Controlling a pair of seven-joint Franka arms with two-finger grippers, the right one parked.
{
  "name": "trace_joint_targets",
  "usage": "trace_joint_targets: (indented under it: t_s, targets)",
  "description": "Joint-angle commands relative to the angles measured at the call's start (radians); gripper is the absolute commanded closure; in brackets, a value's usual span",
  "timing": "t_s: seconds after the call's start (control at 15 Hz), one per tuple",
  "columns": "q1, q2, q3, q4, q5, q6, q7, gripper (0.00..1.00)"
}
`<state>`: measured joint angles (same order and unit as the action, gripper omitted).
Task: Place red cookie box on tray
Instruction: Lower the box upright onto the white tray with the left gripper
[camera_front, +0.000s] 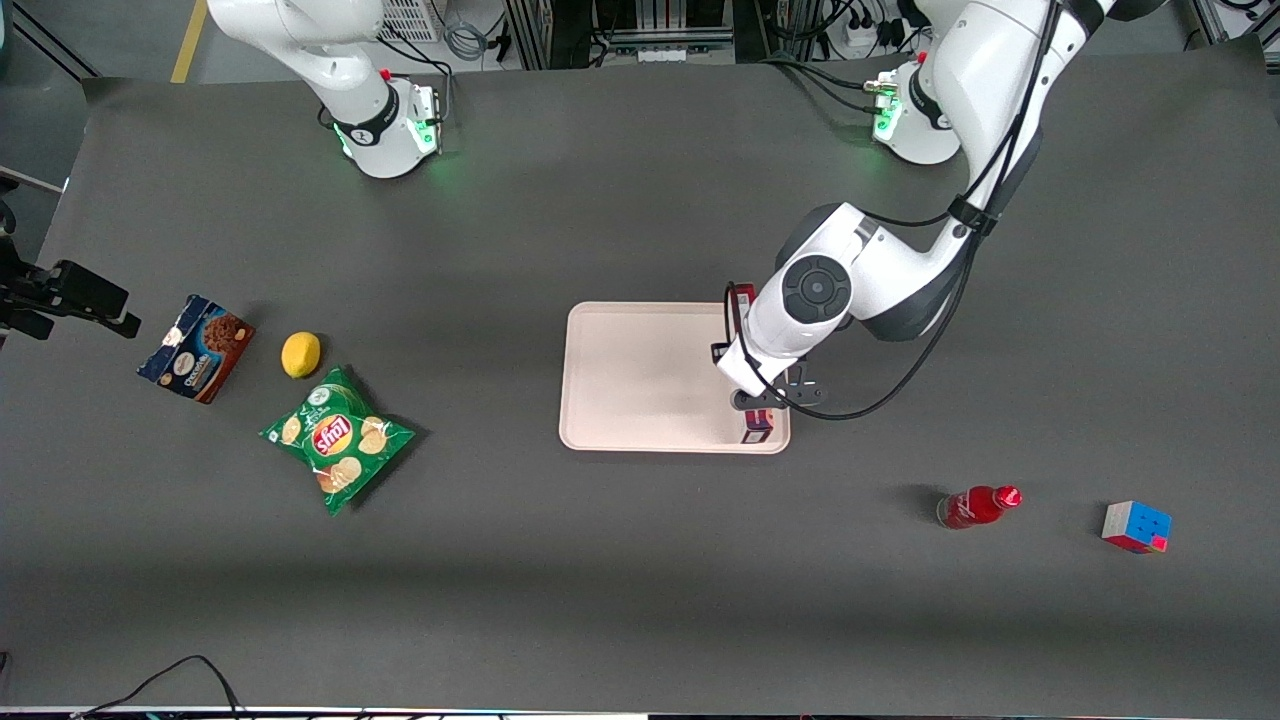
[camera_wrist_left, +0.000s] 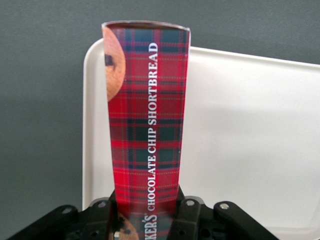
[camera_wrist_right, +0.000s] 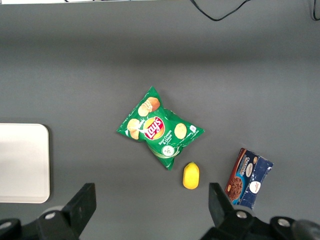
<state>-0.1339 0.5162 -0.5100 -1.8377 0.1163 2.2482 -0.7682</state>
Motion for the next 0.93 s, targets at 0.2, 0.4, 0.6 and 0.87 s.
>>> trace_joint_targets:
  t_s: [0.2, 0.4, 0.6, 0.87]
  targets:
    - [-0.012, 0.042, 0.002, -0.018, 0.094, 0.057, -0.025, 0.66]
    - [-0.010, 0.050, 0.007, -0.025, 0.095, 0.059, -0.026, 0.66]
    - [-0.010, 0.056, 0.011, -0.029, 0.095, 0.059, -0.028, 0.63]
    - [-0.007, 0.064, 0.014, -0.028, 0.094, 0.062, -0.033, 0.58]
